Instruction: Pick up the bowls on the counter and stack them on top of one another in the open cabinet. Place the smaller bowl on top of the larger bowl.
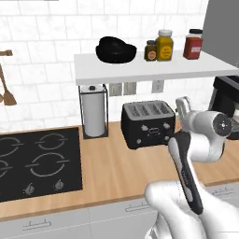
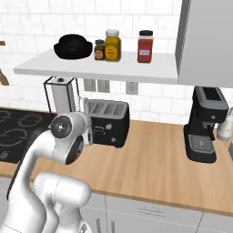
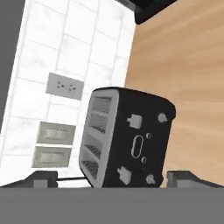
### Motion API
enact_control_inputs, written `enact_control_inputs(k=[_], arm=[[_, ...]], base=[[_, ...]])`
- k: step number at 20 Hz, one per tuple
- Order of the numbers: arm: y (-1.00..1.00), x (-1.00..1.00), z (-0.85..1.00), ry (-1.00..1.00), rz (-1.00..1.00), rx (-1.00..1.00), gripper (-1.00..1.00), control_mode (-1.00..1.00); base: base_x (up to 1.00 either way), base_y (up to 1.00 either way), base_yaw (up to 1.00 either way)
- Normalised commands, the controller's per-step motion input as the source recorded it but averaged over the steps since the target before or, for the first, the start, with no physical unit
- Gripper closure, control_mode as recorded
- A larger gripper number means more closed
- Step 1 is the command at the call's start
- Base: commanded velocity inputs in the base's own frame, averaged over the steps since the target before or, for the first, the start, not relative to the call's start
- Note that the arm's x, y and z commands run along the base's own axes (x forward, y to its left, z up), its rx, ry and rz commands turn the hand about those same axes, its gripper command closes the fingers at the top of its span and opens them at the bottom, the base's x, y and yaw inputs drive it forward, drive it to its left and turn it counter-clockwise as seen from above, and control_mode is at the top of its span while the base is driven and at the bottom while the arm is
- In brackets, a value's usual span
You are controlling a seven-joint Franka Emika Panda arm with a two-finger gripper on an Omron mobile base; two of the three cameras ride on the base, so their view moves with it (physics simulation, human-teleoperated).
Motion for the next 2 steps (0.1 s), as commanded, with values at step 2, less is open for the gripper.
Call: enact_control_inputs(k=[2], arm=[[-0.5,-0.31,0.04,-0.19,-0.07,0.24,-1.0,-1.0]], base=[[0.0,0.0,0.0]])
